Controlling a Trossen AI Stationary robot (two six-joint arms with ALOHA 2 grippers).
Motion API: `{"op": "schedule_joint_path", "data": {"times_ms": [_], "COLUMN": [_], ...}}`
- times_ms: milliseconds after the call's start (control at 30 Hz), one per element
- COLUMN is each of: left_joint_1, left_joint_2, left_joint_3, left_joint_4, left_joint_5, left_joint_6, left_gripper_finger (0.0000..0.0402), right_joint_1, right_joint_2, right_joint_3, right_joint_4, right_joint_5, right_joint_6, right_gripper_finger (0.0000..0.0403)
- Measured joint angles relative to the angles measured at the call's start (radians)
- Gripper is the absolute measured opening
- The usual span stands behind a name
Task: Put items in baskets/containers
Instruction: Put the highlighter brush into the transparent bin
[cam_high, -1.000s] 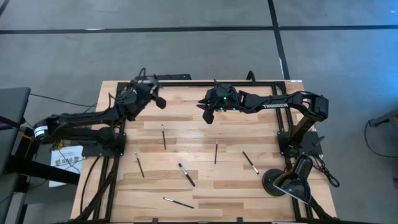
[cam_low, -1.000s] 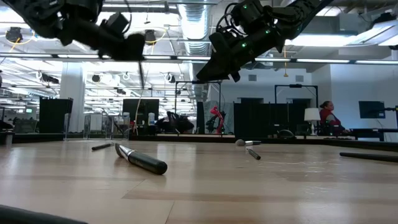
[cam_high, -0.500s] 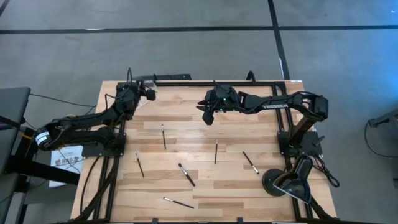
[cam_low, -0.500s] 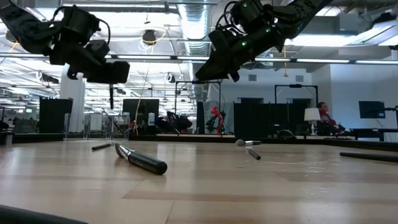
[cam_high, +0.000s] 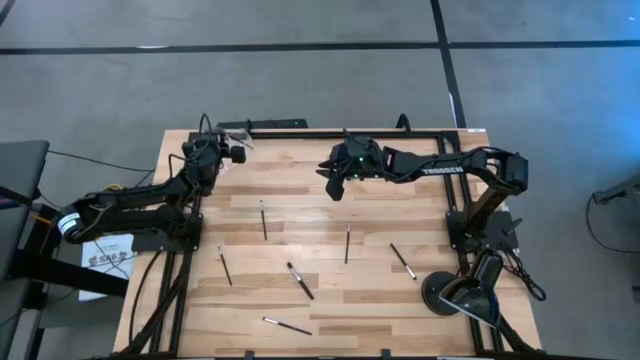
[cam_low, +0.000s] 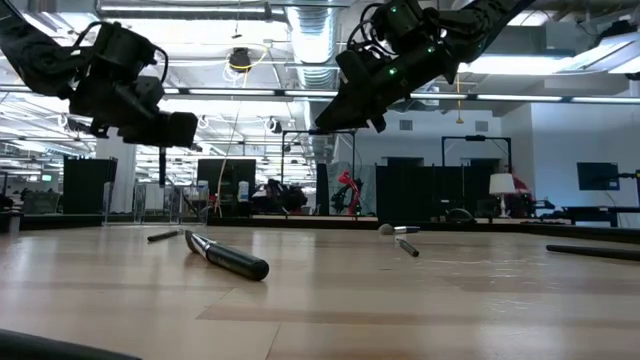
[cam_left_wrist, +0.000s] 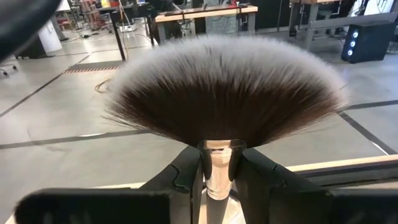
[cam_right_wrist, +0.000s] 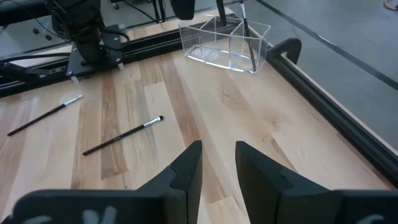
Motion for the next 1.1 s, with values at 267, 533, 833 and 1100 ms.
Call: {"op": "schedule_joint_path", "data": {"times_ms": [267, 533, 833, 1100], "left_joint_1": [0.000, 0.002, 0.024, 0.024], "left_joint_2": [0.000, 0.001, 0.001, 0.001], "left_joint_3": [0.000, -0.028, -0.029, -0.029], "left_joint_4": [0.001, -0.014, -0.030, -0.056], "left_joint_5": [0.000, 0.014, 0.095, 0.105], "left_joint_6": [-0.007, -0.079, -0.111, -0.135], "left_gripper_finger": [0.0076, 0.0074, 0.0089, 0.0092], "right_joint_1": [0.000, 0.000, 0.000, 0.000], "right_joint_2": [0.000, 0.000, 0.000, 0.000], "right_joint_3": [0.000, 0.000, 0.000, 0.000], "right_joint_4": [0.000, 0.000, 0.000, 0.000], "right_joint_5": [0.000, 0.000, 0.000, 0.000], "right_joint_6": [0.000, 0.000, 0.000, 0.001], "right_gripper_finger": [0.0087, 0.0087, 0.0087, 0.0087]}}
